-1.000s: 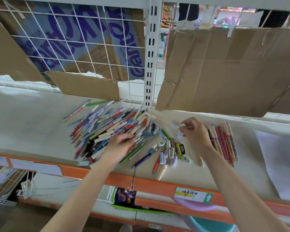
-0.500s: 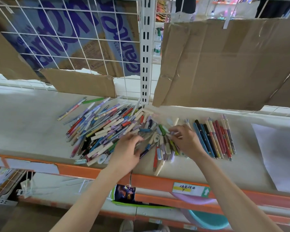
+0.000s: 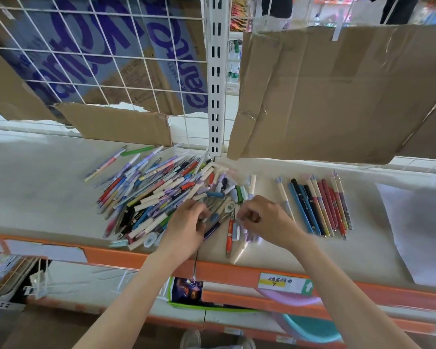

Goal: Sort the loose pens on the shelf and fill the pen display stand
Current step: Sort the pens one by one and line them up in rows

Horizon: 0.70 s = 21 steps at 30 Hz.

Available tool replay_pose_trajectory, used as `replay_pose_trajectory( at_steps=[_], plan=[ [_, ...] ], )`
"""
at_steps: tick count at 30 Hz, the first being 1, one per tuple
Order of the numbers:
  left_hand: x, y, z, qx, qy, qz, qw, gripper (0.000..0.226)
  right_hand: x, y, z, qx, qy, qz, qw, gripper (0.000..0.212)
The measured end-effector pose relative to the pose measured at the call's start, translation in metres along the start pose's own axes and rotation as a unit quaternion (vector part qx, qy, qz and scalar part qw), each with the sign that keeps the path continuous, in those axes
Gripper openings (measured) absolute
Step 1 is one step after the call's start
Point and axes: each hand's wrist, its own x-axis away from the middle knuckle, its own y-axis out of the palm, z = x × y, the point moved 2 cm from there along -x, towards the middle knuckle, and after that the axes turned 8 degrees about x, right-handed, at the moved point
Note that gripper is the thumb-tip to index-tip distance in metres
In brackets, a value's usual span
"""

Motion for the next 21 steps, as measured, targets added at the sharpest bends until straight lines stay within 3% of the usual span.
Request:
replay_pose_trajectory(
  at_steps=[5,9,12,16,21],
  plan=[
    [-0.001,-0.007,-0.006,0.037,-0.027,0.007,0.999,0.019,-0.001,-0.002,0.001,0.008,0.008,0.031,0.999,0.013],
    [-0.001,-0.021,-0.013,0.097,-0.059,0.023,0.993,0.015,0.002,-0.001,-0.004,-0.006,-0.03,-0.02,0.999,0.019],
    [-0.001,-0.031,-0.018,0.077,-0.061,0.054,0.994,0.011,0.002,0.003,-0.007,0.013,-0.036,-0.052,0.998,0.018],
    [-0.002,-0.038,-0.019,0.04,-0.047,0.081,0.995,0.01,-0.001,0.005,-0.007,0.026,-0.037,-0.021,0.999,0.01],
    [-0.001,-0.026,-0.015,-0.012,-0.012,0.037,0.999,0.005,-0.001,0.004,-0.007,0.019,-0.034,0.008,0.999,0.013]
  ],
)
